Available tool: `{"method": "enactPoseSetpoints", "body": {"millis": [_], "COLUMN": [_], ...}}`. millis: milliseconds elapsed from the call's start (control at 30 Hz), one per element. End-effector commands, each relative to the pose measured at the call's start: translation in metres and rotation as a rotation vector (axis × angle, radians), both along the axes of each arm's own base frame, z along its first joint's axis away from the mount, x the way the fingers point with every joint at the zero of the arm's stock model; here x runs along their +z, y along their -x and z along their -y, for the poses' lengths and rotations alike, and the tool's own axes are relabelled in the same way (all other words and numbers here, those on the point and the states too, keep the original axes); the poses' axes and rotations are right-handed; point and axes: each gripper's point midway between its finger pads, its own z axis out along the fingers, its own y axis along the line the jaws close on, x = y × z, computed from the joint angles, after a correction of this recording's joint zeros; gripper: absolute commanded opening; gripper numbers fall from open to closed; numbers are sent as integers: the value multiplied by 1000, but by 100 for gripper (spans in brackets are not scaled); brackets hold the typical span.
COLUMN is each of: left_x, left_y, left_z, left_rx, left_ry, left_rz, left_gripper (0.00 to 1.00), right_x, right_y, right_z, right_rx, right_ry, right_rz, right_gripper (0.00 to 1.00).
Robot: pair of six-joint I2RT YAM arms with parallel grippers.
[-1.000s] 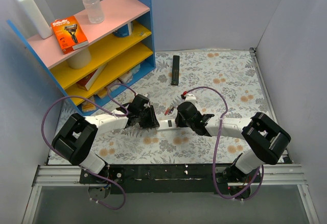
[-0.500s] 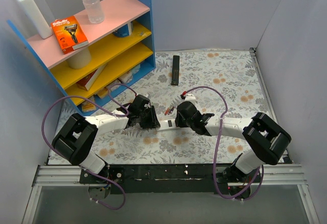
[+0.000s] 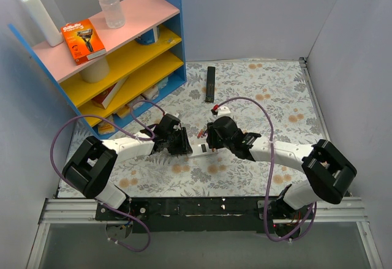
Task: Load the batteries into the remote control
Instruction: Load the battery into the remote control.
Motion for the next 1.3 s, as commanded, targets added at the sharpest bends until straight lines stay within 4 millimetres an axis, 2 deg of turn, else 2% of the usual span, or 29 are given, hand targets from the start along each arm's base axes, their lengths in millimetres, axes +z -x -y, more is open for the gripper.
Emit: {"method": "enactPoseSetpoints", "body": {"millis": [0, 233, 267, 300, 400, 467, 733, 1000, 1267], "left_x": [12, 9, 8, 9, 8, 8, 8, 9, 7], "left_y": [-10, -14, -14, -15, -16, -17, -20, -20, -20], "left_z": [4, 6, 6, 7, 7, 8, 8, 9, 9], "left_rx": [-16, -38, -45, -47, -51, -56, -58, -62, -63], "left_ry": [-7, -25, -29, -28, -33, -36, -48, -46, -45], "left_rz": [55, 60, 60, 62, 59, 61, 63, 62, 56], "left_gripper": [33, 33, 33, 33, 33, 33, 33, 33, 33], "right_x": [32, 40, 36, 32, 28, 21, 12, -4, -8], "right_y": [-8, -2, 0, 6, 8, 7, 8, 4, 2], "right_z": [-5, -1, 1, 3, 4, 8, 0, 6, 7], "right_rx": [171, 617, 698, 754, 855, 877, 946, 925, 919], "right_ry": [36, 130, 173, 156, 133, 134, 104, 127, 118], "right_rz": [125, 236, 254, 220, 188, 140, 96, 47, 29], "right_gripper": [46, 44, 39, 38, 36, 36, 30, 24, 21]}}
